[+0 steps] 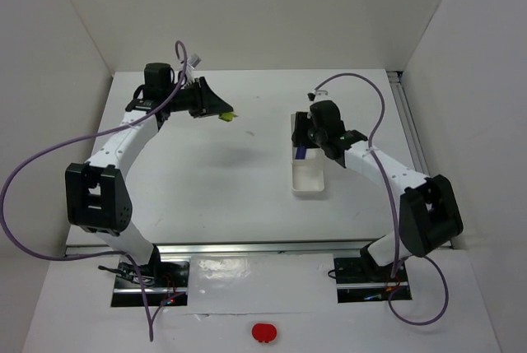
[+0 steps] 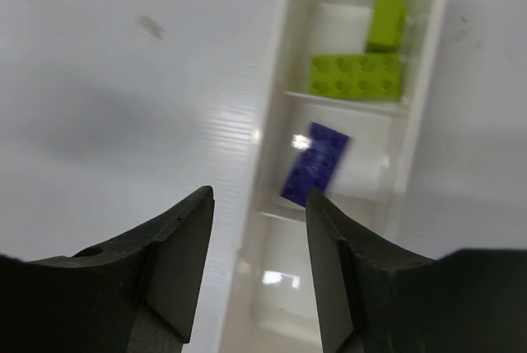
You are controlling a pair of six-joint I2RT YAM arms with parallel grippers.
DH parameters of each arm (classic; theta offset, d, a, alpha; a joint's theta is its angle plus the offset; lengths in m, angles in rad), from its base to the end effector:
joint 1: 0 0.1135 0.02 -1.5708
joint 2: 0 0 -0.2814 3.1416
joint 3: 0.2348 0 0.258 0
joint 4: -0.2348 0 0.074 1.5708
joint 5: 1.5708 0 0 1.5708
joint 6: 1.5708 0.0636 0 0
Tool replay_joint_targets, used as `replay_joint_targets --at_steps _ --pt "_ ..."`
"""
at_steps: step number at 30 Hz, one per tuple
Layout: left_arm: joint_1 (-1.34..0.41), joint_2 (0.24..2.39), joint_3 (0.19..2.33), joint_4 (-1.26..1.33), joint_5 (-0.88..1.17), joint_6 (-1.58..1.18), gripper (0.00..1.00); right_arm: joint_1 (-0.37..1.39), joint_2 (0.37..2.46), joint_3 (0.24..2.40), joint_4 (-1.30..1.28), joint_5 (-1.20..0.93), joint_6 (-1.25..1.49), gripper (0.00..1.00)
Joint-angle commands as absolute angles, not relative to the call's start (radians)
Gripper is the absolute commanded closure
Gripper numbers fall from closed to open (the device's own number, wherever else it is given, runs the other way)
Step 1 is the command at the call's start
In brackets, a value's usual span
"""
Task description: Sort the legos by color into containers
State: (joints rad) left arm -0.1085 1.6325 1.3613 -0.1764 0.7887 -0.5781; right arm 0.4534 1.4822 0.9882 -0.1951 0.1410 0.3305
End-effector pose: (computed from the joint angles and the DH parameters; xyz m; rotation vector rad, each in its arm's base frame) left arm 0.3950 -0.0884 0.3335 0.0445 2.0884 -1.2198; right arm 0.3187 0.1454 0.2406 -0.0637 2.2640 0.2602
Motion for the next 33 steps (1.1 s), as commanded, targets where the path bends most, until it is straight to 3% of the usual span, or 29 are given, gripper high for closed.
replay_joint_targets --at_steps 1,4,10,12,17,23,33 --pt "-0.118 1.661 1.403 -0.138 0.994 -0.514 1.00 0.448 1.399 1.087 -0.101 -0.090 0.275 0.43" --pt "-0.127 1.686 1.416 -0.100 1.127 -0.505 1.00 0.448 1.410 1.140 0.001 -0.363 0.264 0.30" --pt "-0.127 1.661 1.355 0.009 1.201 -0.546 1.00 0.439 1.531 1.238 0.081 -0.719 0.330 0.28" --pt "-0.127 1.661 1.364 0.009 1.201 -0.546 1.00 0.439 1.557 1.247 0.144 -0.806 0.369 0.20" --pt "-0.137 1.661 1.364 -0.011 1.212 -0.517 1.00 0.439 1.626 1.281 0.231 -0.851 0.429 0.20" --pt "-0.137 1.671 1.364 -0.002 1.212 -0.517 1.00 0.439 1.672 1.267 0.387 -0.908 0.527 0.28" --pt "-0.146 1.680 1.373 -0.020 1.190 -0.517 1.00 0.439 1.710 1.258 0.483 -0.931 0.620 0.33"
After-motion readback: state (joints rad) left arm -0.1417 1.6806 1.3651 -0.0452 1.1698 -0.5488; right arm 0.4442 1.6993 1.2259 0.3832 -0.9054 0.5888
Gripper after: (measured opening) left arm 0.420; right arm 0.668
